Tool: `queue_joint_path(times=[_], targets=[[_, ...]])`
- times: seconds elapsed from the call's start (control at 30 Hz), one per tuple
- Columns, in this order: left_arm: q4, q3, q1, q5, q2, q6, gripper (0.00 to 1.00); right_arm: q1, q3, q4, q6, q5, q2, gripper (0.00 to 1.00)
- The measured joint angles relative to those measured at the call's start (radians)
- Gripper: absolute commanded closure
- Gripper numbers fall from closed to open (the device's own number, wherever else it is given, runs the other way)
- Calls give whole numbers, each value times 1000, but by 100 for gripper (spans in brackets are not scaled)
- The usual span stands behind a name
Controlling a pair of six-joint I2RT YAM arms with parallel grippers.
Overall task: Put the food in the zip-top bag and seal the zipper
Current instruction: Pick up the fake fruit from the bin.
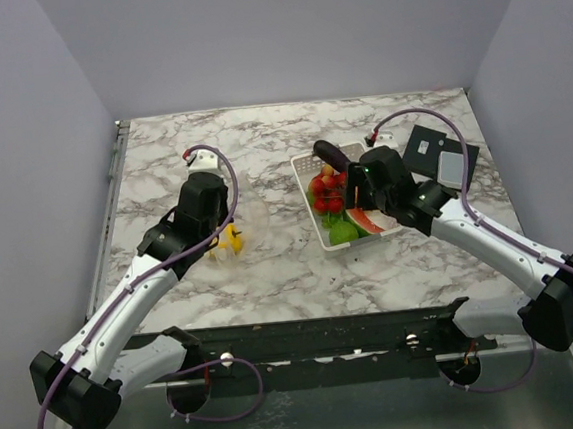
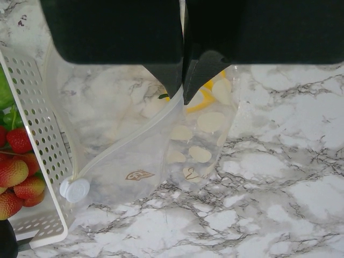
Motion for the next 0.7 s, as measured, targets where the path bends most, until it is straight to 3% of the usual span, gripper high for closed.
queue_joint_path(times=[0.4, 0.7], targets=[[0, -3, 0, 1, -9, 2, 100, -172, -103, 31, 18, -45, 12, 31], [1, -10, 0, 2, -10, 4, 100, -228, -103, 96, 19, -69, 150, 32]])
